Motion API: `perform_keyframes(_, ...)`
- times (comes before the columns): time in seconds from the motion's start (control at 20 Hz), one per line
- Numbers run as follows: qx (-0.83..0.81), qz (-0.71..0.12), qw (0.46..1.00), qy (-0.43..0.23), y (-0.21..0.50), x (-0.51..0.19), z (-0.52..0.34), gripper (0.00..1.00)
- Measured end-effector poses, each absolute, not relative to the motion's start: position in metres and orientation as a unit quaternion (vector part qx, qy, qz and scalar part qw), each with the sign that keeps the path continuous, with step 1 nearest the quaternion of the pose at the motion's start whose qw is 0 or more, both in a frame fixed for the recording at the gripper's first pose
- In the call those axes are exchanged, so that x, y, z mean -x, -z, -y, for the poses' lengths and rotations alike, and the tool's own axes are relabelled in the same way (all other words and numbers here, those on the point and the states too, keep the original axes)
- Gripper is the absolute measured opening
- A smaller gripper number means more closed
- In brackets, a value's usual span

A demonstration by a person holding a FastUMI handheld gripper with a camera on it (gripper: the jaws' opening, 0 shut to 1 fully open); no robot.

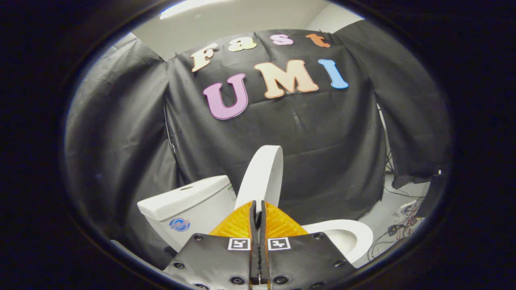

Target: Open the toilet lid.

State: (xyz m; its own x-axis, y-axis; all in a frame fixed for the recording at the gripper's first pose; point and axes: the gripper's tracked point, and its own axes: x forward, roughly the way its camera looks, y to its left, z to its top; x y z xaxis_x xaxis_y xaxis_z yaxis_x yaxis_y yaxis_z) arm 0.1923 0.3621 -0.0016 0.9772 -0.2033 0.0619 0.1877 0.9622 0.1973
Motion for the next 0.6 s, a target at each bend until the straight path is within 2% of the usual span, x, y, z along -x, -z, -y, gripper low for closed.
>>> perform_keyframes(0.6,-0.053,0.05,0.997,-0.015,-0.02,-0.242,-0.46,0.01)
